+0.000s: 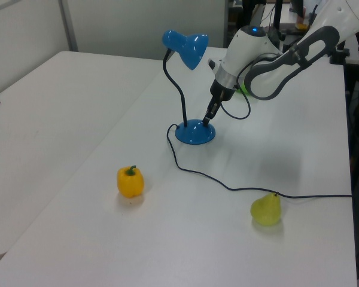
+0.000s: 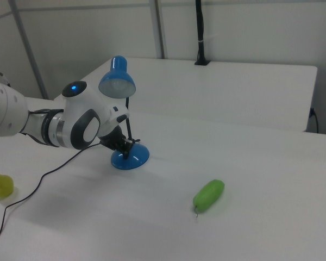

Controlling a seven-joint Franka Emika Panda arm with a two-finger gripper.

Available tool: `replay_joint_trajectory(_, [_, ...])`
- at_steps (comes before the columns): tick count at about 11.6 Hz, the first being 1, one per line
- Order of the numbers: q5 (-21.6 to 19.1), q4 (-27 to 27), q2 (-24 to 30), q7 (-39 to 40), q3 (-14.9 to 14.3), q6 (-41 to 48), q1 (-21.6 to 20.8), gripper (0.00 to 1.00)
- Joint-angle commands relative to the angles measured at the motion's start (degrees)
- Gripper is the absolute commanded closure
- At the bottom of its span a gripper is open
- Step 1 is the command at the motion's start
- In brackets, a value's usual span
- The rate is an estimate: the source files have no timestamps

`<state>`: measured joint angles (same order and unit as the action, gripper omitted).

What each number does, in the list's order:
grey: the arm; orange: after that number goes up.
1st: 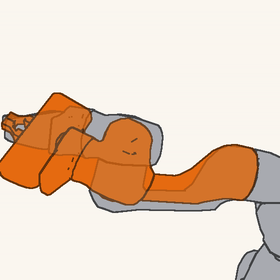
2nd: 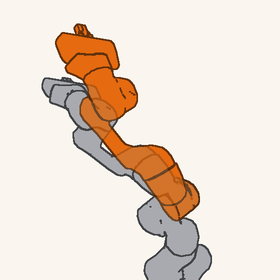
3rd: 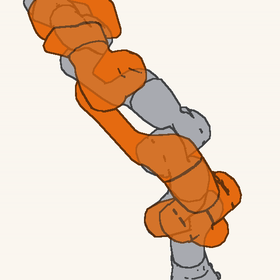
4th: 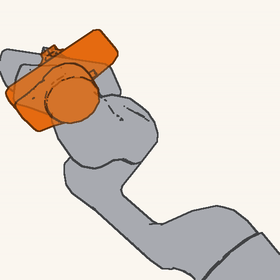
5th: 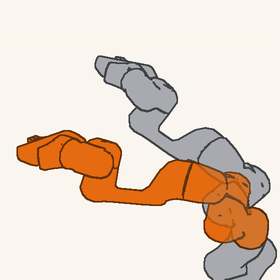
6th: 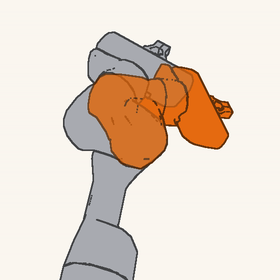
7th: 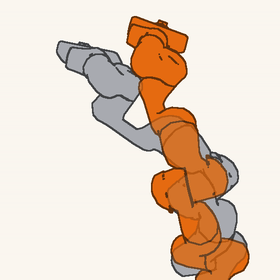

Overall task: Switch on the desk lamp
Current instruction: 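Press down on the switch on the blue lamp base with the gripper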

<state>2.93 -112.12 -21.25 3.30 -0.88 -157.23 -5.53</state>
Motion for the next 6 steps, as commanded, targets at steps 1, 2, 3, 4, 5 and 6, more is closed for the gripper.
replay_joint_trajectory(1, [1.11,-0.02,-0.81,0.92,0.00,-1.59,0.17,1.00])
replay_joint_trajectory(2, [1.11,-0.02,-0.90,0.92,0.00,-1.59,0.17,1.00])
replay_joint_trajectory(3, [1.11,-0.02,-1.16,0.92,0.00,-1.67,0.17,1.00])
replay_joint_trajectory(4, [1.11,0.06,-1.25,0.92,0.00,-1.67,0.17,1.00])
replay_joint_trajectory(5, [1.20,-0.02,-1.25,0.92,0.00,-1.67,0.17,1.00])
replay_joint_trajectory(6, [1.54,-0.02,-1.34,0.92,0.00,-1.67,0.17,1.00])
